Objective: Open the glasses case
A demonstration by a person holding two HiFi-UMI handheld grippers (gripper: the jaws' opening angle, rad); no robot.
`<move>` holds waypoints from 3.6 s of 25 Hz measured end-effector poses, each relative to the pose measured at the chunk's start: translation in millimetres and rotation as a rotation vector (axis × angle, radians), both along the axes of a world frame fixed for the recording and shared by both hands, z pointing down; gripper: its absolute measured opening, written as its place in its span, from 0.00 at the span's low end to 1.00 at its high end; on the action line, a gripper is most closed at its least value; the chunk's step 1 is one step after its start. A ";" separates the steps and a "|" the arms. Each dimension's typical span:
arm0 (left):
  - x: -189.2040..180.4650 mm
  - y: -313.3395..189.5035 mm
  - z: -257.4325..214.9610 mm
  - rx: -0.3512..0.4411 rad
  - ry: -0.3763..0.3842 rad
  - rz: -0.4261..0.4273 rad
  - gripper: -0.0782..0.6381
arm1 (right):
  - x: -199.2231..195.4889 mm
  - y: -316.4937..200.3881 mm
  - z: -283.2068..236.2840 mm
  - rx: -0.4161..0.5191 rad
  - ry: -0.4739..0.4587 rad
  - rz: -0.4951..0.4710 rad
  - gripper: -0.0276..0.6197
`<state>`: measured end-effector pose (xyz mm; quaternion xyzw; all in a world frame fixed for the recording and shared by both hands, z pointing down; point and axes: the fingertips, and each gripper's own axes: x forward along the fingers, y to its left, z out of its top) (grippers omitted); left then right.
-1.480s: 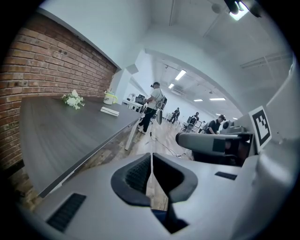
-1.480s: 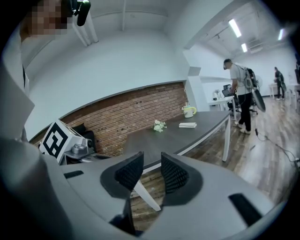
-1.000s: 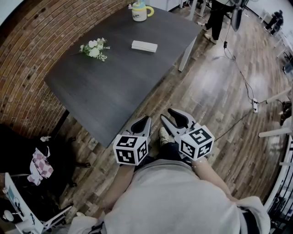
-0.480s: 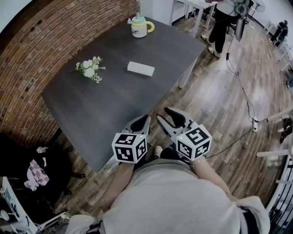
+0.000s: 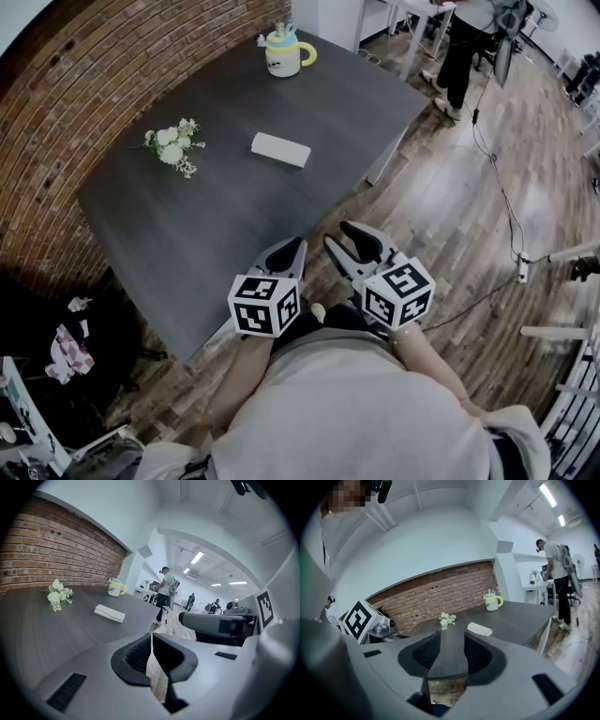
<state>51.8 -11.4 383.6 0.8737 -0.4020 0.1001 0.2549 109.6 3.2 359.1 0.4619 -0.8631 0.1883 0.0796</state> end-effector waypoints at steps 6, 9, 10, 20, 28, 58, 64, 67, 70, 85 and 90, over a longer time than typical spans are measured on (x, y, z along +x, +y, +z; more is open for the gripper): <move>-3.0 5.3 18.7 -0.053 -0.013 -0.020 0.15 | 1.5 2.4 19.2 -0.051 -0.025 -0.006 0.28; -3.1 10.0 28.1 -0.080 -0.026 -0.019 0.15 | 4.5 4.5 25.5 -0.071 -0.037 0.002 0.28; -3.1 10.2 29.7 -0.084 -0.028 -0.019 0.15 | 5.9 3.9 26.8 -0.074 -0.041 0.005 0.28; -10.6 -14.2 46.4 -0.137 -0.020 -0.061 0.15 | 12.8 -12.9 47.9 -0.151 -0.066 0.025 0.28; 0.3 -57.8 57.9 -0.164 -0.012 -0.065 0.15 | 25.5 -58.0 62.8 -0.207 -0.089 0.005 0.28; -21.5 -207.6 80.7 -0.253 0.072 -0.147 0.15 | 1.2 -232.1 118.8 -0.295 0.203 -0.139 0.39; -28.8 -210.8 80.2 -0.266 0.103 -0.167 0.15 | -19.2 -250.2 131.7 -0.227 0.434 -0.255 0.49; -33.6 -212.3 84.5 -0.277 0.104 -0.174 0.15 | -29.6 -256.9 138.0 -0.164 0.578 -0.333 0.53; -36.8 -213.3 87.4 -0.281 0.105 -0.182 0.15 | -30.8 -260.8 146.4 -0.109 0.695 -0.381 0.53; -36.9 -211.2 94.7 -0.293 0.091 -0.146 0.15 | -25.2 -261.4 159.9 -0.083 0.803 -0.402 0.43; -34.6 -209.5 96.4 -0.291 0.088 -0.129 0.15 | -27.0 -262.3 155.0 -0.074 0.753 -0.386 0.37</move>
